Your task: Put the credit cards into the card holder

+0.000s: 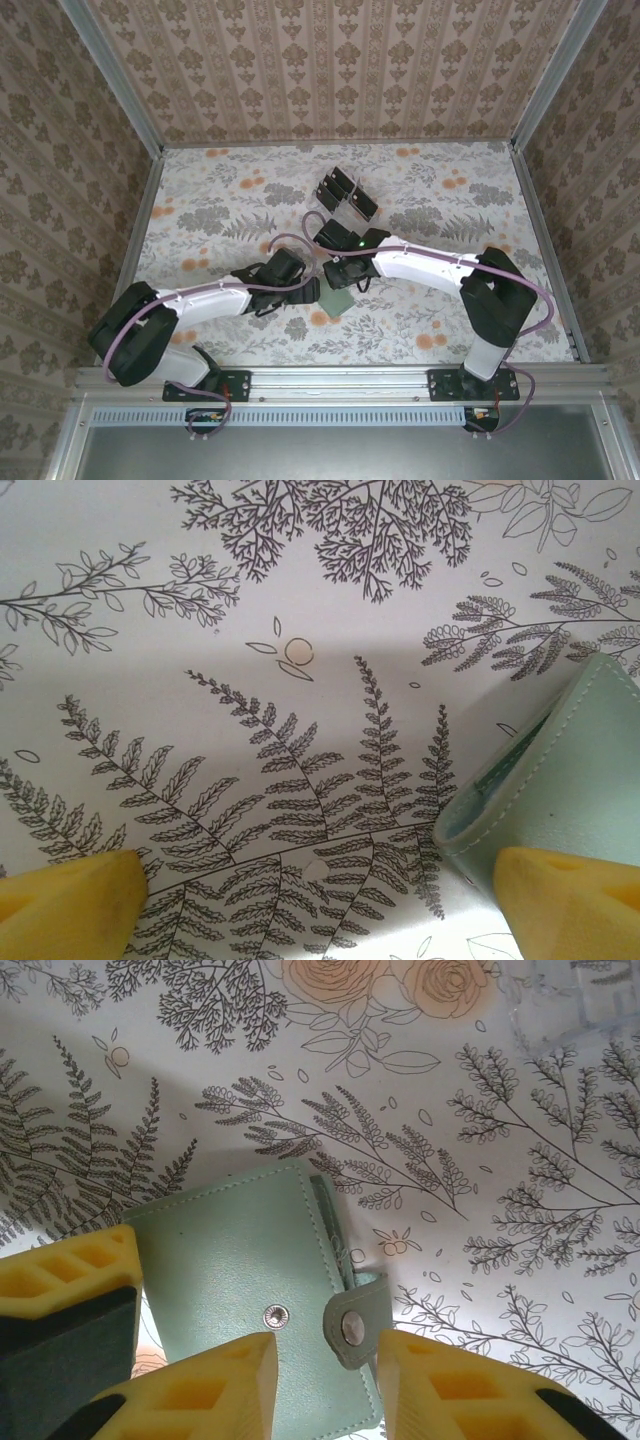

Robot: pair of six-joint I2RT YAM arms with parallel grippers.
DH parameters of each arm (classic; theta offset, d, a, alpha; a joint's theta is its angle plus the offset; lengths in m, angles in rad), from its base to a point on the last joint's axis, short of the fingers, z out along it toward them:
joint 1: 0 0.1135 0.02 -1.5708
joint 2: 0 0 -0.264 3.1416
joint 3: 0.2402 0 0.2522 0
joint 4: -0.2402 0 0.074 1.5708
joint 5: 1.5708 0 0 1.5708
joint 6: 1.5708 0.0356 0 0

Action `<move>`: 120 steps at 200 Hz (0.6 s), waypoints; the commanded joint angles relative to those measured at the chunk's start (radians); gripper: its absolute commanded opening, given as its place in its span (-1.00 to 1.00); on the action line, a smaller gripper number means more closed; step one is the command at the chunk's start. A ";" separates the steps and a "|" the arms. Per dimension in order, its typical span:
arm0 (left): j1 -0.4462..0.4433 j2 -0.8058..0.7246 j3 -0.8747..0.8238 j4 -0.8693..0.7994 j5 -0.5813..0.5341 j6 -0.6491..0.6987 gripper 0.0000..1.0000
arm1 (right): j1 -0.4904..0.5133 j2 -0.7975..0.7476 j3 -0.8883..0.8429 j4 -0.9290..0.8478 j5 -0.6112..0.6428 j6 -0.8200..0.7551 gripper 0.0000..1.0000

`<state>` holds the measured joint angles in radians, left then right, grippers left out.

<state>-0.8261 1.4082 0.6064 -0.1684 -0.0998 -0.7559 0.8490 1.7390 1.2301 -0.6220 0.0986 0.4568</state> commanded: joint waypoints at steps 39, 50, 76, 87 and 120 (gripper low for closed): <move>-0.003 0.046 -0.014 -0.008 -0.034 0.012 0.99 | 0.000 0.060 0.050 -0.054 -0.001 -0.033 -0.39; -0.003 0.048 -0.016 -0.005 -0.033 0.010 1.00 | -0.001 0.069 0.055 -0.061 0.007 -0.038 -0.40; -0.004 0.049 -0.023 0.003 -0.028 0.006 1.00 | 0.001 0.082 0.063 -0.071 0.031 -0.044 -0.49; -0.003 0.051 -0.026 0.006 -0.027 0.004 1.00 | 0.000 0.084 0.066 -0.076 0.039 -0.043 -0.54; -0.004 0.052 -0.030 0.010 -0.026 0.004 1.00 | -0.002 0.078 0.066 -0.075 0.050 -0.042 -0.66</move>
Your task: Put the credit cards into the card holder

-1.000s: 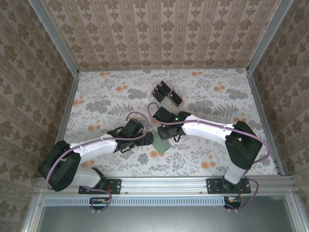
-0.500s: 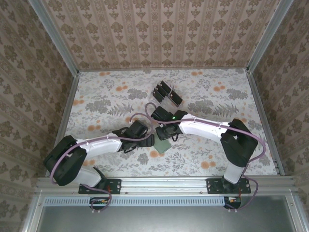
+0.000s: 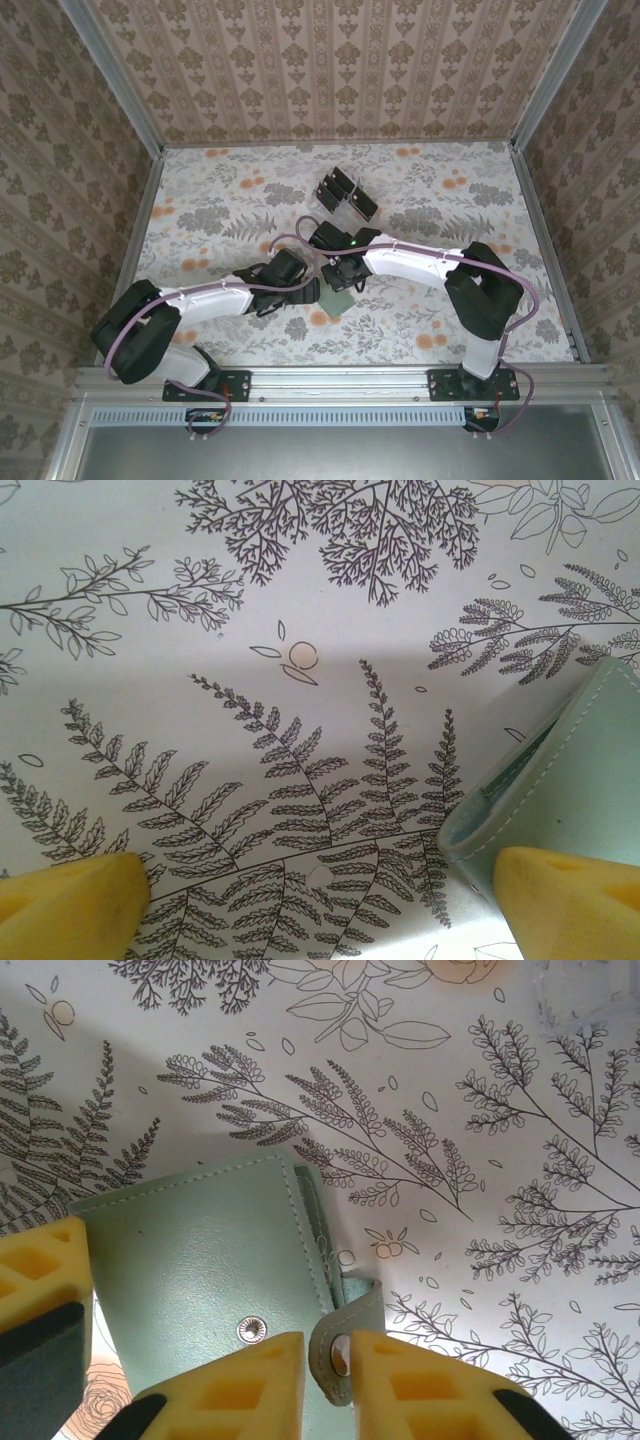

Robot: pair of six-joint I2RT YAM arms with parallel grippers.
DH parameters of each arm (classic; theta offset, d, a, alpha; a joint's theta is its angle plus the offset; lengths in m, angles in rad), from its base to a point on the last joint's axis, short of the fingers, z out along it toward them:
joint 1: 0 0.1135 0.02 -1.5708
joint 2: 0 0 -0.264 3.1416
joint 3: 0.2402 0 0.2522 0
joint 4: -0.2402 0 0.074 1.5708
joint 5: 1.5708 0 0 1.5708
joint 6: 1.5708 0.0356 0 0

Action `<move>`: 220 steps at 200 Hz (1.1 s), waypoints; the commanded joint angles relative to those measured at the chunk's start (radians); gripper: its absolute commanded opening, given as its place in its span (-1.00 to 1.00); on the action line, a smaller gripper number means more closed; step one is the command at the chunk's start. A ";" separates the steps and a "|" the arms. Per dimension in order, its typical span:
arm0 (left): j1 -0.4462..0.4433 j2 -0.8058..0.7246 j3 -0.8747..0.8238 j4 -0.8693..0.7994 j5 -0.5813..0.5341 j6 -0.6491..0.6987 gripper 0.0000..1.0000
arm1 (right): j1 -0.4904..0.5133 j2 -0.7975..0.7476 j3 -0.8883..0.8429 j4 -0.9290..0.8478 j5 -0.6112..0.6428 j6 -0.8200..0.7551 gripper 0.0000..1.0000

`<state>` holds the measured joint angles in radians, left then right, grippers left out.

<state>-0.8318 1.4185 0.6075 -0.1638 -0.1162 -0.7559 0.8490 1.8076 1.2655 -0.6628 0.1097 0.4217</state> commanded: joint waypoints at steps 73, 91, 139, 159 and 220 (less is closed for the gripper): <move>0.002 0.057 -0.034 0.022 -0.002 0.000 0.99 | -0.006 -0.016 0.020 -0.023 0.016 0.000 -1.00; 0.002 0.063 -0.035 0.026 0.001 -0.001 0.99 | -0.006 -0.028 0.012 -0.010 -0.011 0.004 -1.00; 0.001 0.078 -0.038 0.040 0.005 -0.003 1.00 | -0.008 -0.034 -0.011 0.022 -0.093 0.002 -1.00; 0.002 0.083 -0.038 0.044 0.008 -0.003 0.99 | -0.007 -0.029 -0.020 0.027 -0.101 0.002 -1.00; 0.002 0.098 -0.038 0.052 0.012 -0.004 1.00 | -0.007 -0.012 -0.037 0.048 -0.142 0.000 -1.00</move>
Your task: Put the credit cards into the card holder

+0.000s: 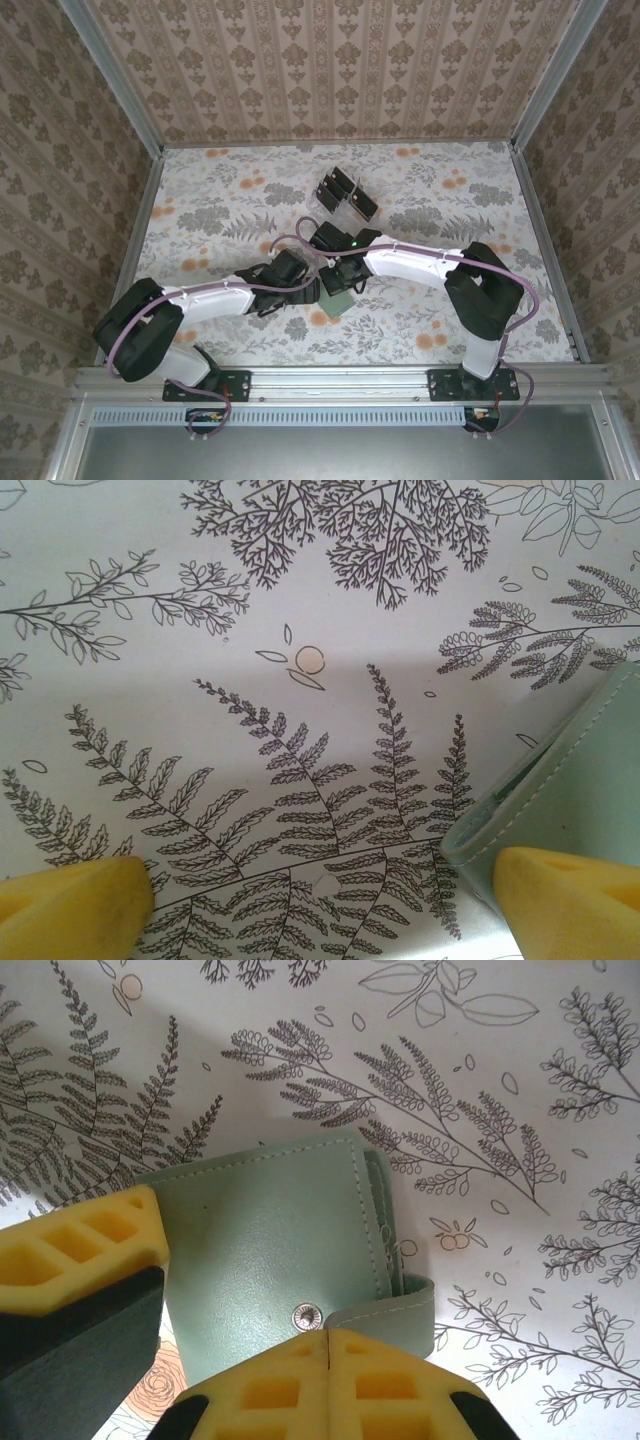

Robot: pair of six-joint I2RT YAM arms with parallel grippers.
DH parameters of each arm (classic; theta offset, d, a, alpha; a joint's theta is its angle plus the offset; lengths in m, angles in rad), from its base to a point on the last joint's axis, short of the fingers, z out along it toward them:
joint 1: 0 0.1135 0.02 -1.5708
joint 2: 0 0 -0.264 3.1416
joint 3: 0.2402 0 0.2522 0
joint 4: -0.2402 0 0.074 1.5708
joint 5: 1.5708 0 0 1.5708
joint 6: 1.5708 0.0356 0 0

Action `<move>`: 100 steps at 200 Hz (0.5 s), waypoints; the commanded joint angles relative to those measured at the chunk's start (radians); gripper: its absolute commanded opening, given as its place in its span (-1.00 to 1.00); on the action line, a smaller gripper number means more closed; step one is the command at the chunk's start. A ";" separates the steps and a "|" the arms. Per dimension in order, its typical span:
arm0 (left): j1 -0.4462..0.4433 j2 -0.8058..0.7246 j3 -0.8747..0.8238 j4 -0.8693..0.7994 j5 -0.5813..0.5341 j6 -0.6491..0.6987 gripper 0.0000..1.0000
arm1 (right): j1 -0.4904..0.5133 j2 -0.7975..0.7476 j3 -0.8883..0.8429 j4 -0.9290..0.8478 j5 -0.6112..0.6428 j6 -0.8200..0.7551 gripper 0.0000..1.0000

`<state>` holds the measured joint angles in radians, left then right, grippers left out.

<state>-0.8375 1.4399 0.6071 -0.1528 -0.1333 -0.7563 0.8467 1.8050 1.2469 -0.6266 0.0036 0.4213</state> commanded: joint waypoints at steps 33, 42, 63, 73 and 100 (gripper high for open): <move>0.007 0.079 -0.038 0.043 0.030 -0.005 0.99 | -0.003 -0.001 -0.020 0.020 -0.044 0.001 -1.00; 0.007 0.077 -0.038 0.044 0.029 -0.006 1.00 | -0.004 0.000 -0.018 0.022 -0.048 0.002 -1.00; 0.007 0.078 -0.038 0.044 0.029 -0.005 1.00 | -0.004 0.007 -0.017 0.028 -0.057 0.005 -1.00; 0.007 0.079 -0.038 0.045 0.029 -0.006 1.00 | -0.004 0.012 -0.017 0.031 -0.060 0.007 -1.00; 0.008 0.080 -0.041 0.048 0.029 -0.006 0.99 | -0.005 0.023 -0.015 0.035 -0.063 0.010 -1.00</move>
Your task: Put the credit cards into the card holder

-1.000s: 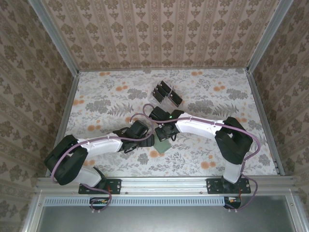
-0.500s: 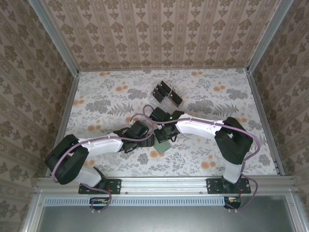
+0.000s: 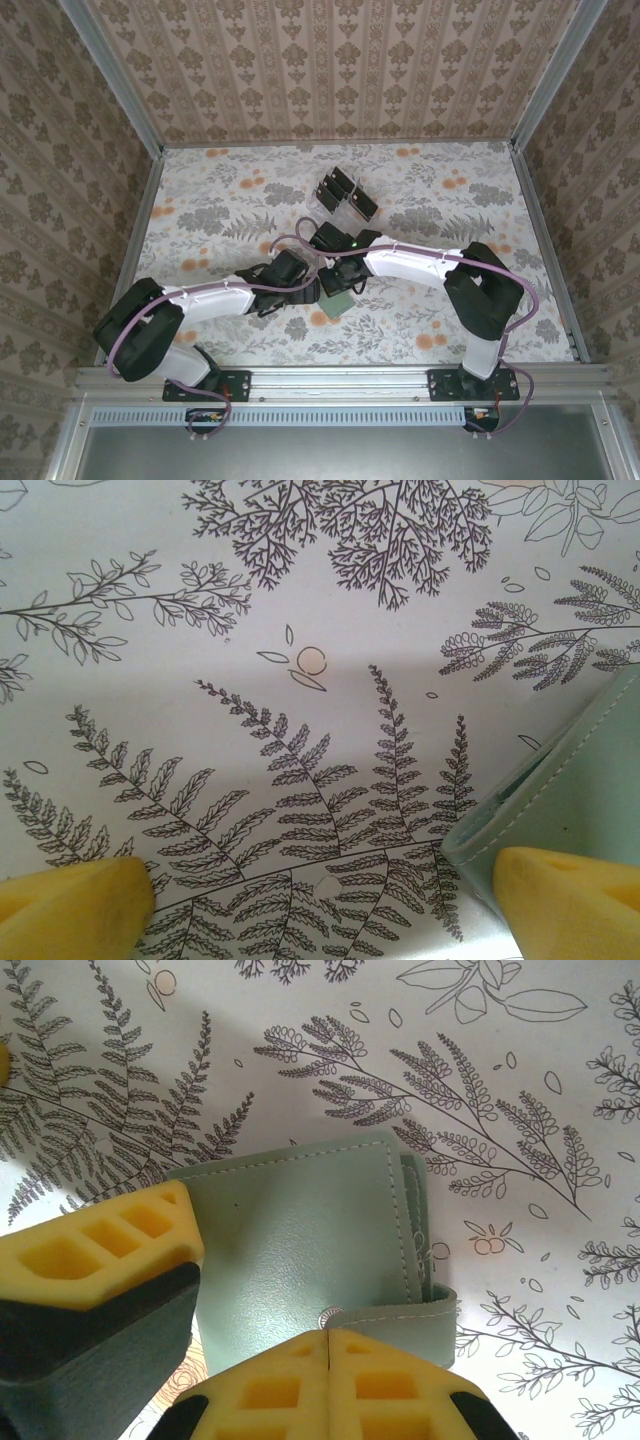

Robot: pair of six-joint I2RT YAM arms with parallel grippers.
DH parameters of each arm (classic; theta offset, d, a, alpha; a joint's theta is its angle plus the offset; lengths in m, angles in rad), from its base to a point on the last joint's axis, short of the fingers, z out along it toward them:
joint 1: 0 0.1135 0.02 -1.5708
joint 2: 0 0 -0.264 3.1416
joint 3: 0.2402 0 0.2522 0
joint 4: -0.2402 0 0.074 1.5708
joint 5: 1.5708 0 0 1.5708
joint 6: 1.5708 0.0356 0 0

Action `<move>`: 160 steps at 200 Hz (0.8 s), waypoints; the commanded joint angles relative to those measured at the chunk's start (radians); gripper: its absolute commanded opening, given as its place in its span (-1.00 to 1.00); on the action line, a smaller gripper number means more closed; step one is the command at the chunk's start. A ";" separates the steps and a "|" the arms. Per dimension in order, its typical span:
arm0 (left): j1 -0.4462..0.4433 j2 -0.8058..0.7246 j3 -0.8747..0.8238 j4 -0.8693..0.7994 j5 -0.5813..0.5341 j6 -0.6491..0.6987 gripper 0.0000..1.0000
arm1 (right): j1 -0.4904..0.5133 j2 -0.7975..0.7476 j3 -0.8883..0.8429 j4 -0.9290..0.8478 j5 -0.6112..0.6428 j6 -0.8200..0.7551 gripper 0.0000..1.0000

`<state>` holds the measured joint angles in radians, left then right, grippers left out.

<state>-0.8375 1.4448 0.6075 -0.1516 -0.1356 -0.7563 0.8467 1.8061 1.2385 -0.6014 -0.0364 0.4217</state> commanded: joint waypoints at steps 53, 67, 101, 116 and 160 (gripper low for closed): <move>0.007 0.077 -0.045 0.049 0.033 -0.007 1.00 | -0.002 0.053 -0.007 0.025 -0.035 0.014 -1.00; 0.007 0.077 -0.046 0.050 0.033 -0.008 1.00 | -0.003 0.062 -0.014 0.028 -0.034 0.016 -1.00; 0.007 0.077 -0.050 0.053 0.034 -0.009 1.00 | 0.000 0.073 -0.028 0.039 -0.038 0.020 -1.00; 0.008 0.077 -0.049 0.054 0.034 -0.010 1.00 | 0.000 0.076 -0.036 0.040 -0.037 0.022 -1.00; 0.006 0.077 -0.049 0.055 0.034 -0.011 1.00 | 0.000 0.097 -0.052 0.043 -0.023 0.030 -1.00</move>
<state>-0.8375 1.4456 0.6064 -0.1493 -0.1360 -0.7567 0.8459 1.8545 1.2217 -0.5457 -0.0605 0.4301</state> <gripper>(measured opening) 0.997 0.043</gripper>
